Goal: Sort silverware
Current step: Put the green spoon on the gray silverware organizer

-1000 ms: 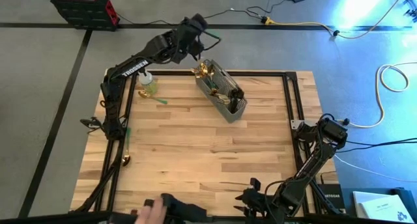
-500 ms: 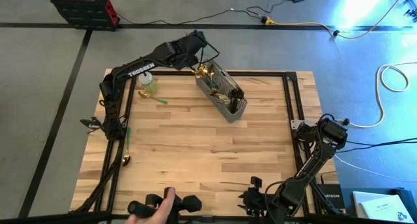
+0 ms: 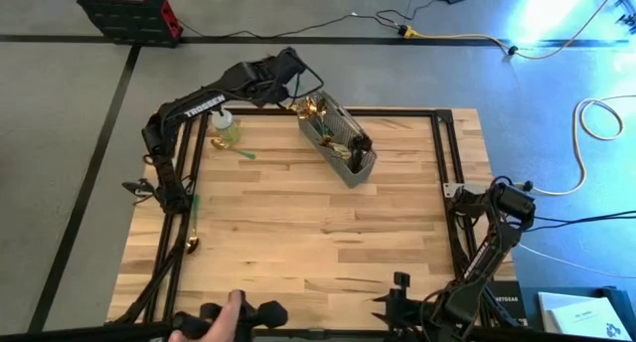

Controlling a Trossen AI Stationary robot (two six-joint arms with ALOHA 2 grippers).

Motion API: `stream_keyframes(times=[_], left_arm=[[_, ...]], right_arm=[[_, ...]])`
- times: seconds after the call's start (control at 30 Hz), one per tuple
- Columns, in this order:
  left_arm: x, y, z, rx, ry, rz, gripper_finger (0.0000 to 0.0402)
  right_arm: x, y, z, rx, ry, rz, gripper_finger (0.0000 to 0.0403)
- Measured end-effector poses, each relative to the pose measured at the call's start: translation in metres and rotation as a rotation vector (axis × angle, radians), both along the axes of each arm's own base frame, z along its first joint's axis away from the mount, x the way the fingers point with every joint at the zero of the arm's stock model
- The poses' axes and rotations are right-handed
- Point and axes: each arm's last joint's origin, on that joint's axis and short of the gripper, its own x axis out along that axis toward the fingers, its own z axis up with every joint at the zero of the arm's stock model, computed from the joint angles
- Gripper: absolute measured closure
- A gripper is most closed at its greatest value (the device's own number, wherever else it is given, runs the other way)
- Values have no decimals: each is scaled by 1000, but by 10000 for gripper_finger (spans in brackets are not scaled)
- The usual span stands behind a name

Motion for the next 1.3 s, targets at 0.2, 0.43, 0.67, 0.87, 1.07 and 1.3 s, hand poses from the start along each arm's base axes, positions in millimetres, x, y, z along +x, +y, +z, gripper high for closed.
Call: stream_keyframes(times=[0.2,0.43,0.67,0.87,1.07,1.3], left_arm=[[-9,-1,-9,-64,62,21,402],[2,3,-39,-94,128,-15,402],[8,6,-57,-85,133,-23,402],[9,6,-55,-68,123,-18,402],[9,7,-38,-32,73,-12,402],[14,-5,-22,-30,54,-51,402]], right_arm=[[0,-2,-1,-18,9,-2,272],[0,-3,-1,-25,13,-2,272],[-1,-4,-1,-48,16,-6,272],[-2,-6,-1,-72,13,-11,272],[-2,-6,-1,-73,11,-11,272],[-2,-6,-1,-74,11,-12,272]])
